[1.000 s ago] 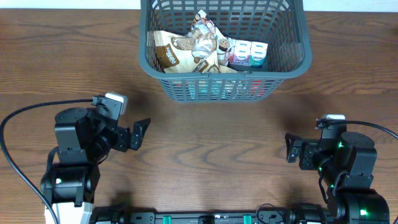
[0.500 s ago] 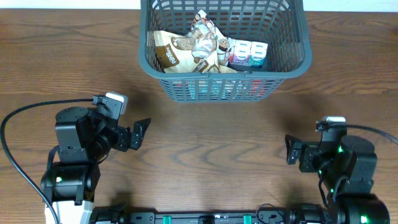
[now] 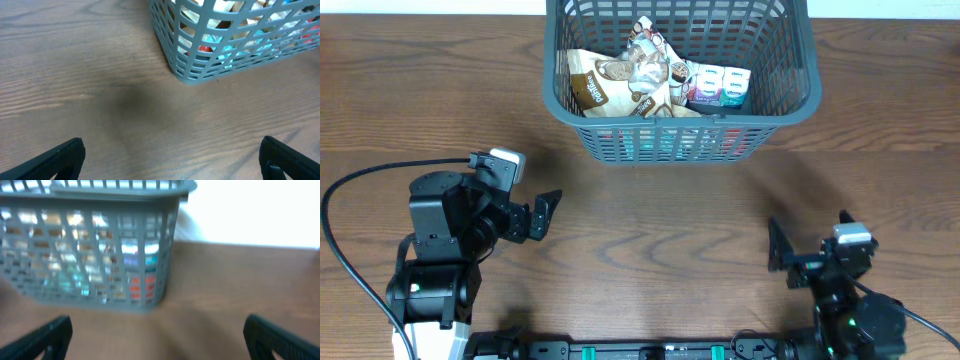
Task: Pack container
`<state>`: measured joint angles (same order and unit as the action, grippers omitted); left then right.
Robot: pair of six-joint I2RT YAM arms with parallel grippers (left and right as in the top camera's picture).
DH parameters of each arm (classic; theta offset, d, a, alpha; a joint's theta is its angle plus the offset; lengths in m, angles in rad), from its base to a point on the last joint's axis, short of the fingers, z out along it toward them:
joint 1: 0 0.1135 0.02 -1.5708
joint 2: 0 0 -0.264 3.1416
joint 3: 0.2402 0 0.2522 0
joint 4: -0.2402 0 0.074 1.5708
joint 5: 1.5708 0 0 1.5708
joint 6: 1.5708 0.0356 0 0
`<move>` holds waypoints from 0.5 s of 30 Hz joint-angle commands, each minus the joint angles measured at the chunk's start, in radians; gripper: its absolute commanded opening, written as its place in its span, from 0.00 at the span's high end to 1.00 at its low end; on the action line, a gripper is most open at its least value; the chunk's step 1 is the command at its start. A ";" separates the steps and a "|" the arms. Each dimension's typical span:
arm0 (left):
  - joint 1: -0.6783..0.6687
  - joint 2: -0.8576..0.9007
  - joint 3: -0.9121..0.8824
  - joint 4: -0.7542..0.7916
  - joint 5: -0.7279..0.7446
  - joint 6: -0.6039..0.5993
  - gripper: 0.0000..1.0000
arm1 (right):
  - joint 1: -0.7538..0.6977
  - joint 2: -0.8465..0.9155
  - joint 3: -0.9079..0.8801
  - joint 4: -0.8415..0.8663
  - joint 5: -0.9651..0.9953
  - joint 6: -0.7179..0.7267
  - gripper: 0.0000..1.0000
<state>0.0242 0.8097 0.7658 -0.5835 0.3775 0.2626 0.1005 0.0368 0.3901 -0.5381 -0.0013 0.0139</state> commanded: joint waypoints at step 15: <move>-0.004 0.000 -0.001 0.001 -0.008 0.009 0.01 | 0.067 -0.032 -0.365 0.537 0.029 -0.249 0.01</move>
<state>0.0242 0.8097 0.7658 -0.5827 0.3744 0.2626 0.1604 0.0166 0.0471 -0.0082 0.0162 -0.1589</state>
